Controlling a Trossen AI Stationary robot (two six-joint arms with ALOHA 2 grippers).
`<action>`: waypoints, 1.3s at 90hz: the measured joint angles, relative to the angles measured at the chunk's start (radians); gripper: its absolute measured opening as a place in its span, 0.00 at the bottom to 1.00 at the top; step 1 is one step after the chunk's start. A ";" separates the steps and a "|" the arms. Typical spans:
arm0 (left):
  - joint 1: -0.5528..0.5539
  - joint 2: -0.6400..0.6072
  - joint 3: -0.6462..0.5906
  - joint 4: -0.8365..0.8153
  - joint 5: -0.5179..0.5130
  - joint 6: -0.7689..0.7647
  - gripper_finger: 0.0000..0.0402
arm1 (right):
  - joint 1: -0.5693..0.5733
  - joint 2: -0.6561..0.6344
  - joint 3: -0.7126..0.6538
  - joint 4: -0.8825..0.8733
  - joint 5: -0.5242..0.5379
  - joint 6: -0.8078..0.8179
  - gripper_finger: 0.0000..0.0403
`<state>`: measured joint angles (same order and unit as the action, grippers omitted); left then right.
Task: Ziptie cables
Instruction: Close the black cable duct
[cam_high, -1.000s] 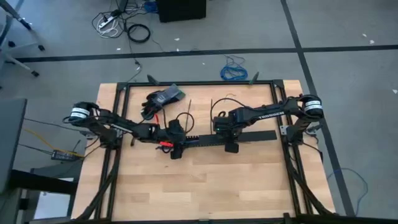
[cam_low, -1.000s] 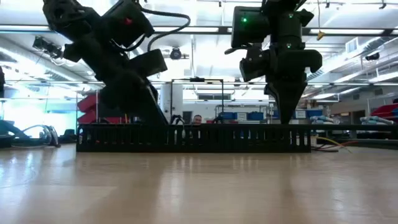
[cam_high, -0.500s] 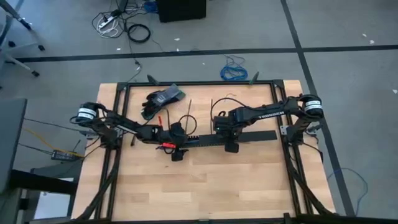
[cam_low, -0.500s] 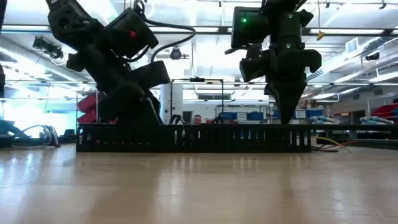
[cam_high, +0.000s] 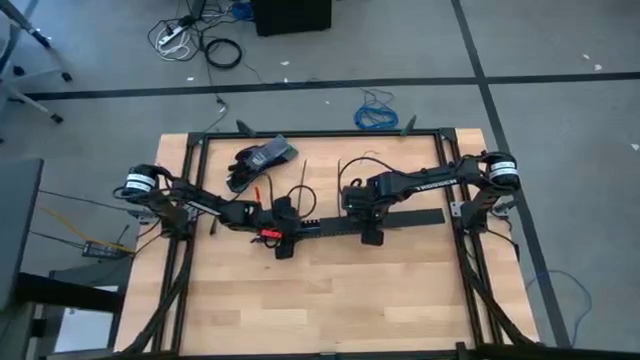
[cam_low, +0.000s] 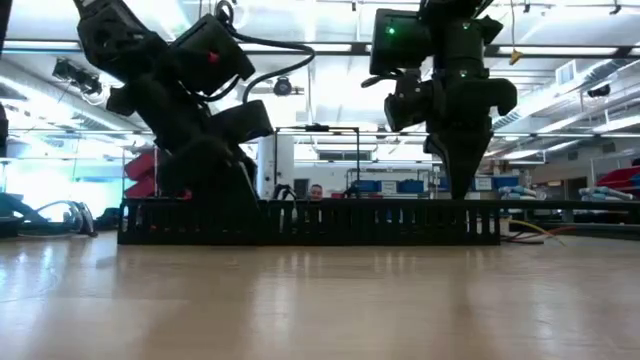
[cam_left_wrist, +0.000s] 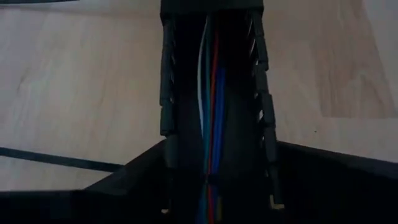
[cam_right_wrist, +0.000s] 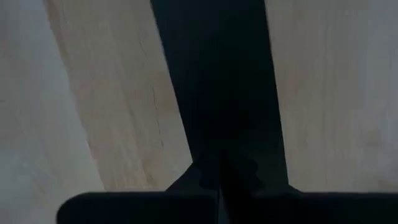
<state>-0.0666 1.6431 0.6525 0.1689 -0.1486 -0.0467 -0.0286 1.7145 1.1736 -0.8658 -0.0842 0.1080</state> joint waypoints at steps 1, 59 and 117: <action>0.000 0.000 0.000 0.000 0.000 0.002 0.58 | 0.001 0.000 0.000 0.004 -0.004 -0.002 0.00; 0.000 0.000 0.000 0.015 0.004 0.018 0.58 | 0.004 0.081 0.038 0.182 -0.091 -0.058 0.00; 0.001 0.000 0.000 0.016 -0.015 -0.015 0.58 | 0.070 0.076 0.239 0.007 0.076 -0.110 0.00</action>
<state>-0.0658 1.6432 0.6525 0.1852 -0.1638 -0.0616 0.0414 1.7908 1.4123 -0.8591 -0.0079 -0.0018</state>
